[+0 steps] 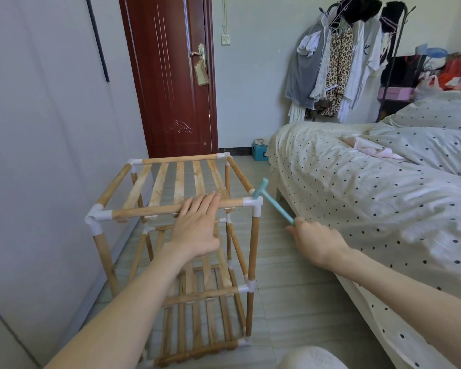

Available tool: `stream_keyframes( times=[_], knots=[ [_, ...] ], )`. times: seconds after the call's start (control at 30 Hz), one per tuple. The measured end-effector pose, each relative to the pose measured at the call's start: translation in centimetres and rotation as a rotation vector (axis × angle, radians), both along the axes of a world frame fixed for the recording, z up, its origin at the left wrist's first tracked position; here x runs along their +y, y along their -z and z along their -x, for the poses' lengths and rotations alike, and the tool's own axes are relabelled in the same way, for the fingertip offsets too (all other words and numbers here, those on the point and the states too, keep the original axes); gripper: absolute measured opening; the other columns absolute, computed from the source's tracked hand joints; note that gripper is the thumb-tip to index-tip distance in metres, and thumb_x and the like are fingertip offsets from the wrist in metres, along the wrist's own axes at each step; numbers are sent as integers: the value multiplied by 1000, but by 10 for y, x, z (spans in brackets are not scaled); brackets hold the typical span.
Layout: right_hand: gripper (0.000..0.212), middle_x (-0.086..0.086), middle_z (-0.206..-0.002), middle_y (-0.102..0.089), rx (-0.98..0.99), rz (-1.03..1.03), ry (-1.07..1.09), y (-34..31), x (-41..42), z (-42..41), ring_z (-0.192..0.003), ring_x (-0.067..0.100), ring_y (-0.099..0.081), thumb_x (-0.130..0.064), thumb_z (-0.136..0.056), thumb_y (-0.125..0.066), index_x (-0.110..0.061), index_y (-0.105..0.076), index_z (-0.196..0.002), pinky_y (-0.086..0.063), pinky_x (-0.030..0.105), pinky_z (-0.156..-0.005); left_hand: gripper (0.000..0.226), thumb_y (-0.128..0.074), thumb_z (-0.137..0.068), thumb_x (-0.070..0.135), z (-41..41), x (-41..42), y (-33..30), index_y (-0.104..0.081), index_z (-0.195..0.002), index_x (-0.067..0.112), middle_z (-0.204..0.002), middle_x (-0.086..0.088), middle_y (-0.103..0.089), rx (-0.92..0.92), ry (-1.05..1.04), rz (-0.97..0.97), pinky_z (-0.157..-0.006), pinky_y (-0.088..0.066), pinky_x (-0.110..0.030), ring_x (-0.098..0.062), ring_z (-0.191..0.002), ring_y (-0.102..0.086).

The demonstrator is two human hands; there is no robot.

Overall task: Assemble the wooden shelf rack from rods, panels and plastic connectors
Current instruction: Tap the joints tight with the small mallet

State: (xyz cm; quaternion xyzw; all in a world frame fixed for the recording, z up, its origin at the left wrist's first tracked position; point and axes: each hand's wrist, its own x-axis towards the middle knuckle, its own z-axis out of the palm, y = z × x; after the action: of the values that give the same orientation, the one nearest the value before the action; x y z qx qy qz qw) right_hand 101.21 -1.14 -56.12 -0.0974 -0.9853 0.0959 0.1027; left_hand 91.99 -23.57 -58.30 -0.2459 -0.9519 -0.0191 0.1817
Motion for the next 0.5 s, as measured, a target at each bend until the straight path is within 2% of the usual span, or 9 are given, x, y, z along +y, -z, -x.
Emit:
stream_keyframes(
  times=[0.03, 0.07, 0.17, 0.23, 0.3, 0.37, 0.4, 0.43, 0.5],
  knots=[
    [33, 11, -96, -60, -68, -40, -16, 3, 1, 1, -82, 32, -55, -36, -102, -22, -10, -43, -103, -36, 34, -66, 90, -55, -83, 28, 0, -3, -1, 2, -151, 19, -159, 3, 0, -8, 21, -8, -112, 12, -30, -14, -145, 1],
    [35, 9, -90, -58, -52, -33, -37, 1, 1, 2, -77, 30, -51, -37, -102, -23, -10, -45, -102, -36, 34, -65, 87, -54, -83, 25, 0, -7, -3, 1, -151, 19, -159, 3, -1, -13, 49, -24, -112, 12, -29, -13, -145, 1],
    [32, 1, -71, -47, 143, 72, -91, -6, -10, 9, -66, 27, -46, -37, -101, -27, -13, -39, -83, -35, 34, -58, 78, -49, -88, 19, -4, -26, -6, -3, -151, 20, -159, 4, -4, -17, 109, -44, -115, 8, -29, -11, -145, -2],
    [32, -4, -66, -44, 251, 193, -167, -10, -25, 14, -57, 18, -45, -35, -101, -29, -19, -34, -74, -31, 30, -49, 74, -47, -90, 19, -6, -48, -9, -5, -151, 20, -158, 5, -5, -8, 75, -41, -117, 7, -32, -12, -145, -1],
    [27, -6, -68, -43, 339, 210, -262, -11, -47, 18, -57, 9, -42, -32, -101, -31, -20, -36, -76, -28, 23, -47, 70, -46, -92, 23, -5, -80, -14, -8, -151, 21, -159, 4, -5, 7, -15, -56, -117, 4, -37, -16, -146, 3],
    [21, -1, -80, -52, 374, 215, -367, -9, -71, 23, -70, 14, -49, -30, -101, -33, -18, -44, -87, -42, 27, -60, 67, -45, -93, 32, -3, -116, -22, -13, -151, 19, -158, 0, -10, 3, -122, -123, -118, -3, -41, -22, -146, 1],
    [23, 3, -93, -57, 367, 238, -418, -7, -83, 27, -85, 18, -54, -30, -101, -33, -15, -50, -98, -46, 32, -76, 67, -44, -92, 35, -3, -134, -25, -16, -150, 17, -157, -3, -13, -16, -178, -169, -118, -8, -43, -25, -146, -3],
    [30, 8, -112, -58, 343, 246, -461, -3, -96, 31, -105, 22, -53, -30, -101, -31, -12, -52, -113, -42, 36, -94, 68, -46, -91, 35, -3, -151, -28, -18, -149, 14, -157, -6, -16, -52, -223, -219, -117, -11, -43, -27, -145, -7],
    [42, 10, -144, -42, 288, 196, -511, 9, -118, 40, -137, 22, -31, -32, -102, -27, -9, -43, -133, -20, 37, -114, 71, -55, -89, 21, -6, -176, -27, -19, -149, 11, -155, -9, -20, -153, -243, -279, -115, -17, -42, -29, -144, -13]
  ],
)
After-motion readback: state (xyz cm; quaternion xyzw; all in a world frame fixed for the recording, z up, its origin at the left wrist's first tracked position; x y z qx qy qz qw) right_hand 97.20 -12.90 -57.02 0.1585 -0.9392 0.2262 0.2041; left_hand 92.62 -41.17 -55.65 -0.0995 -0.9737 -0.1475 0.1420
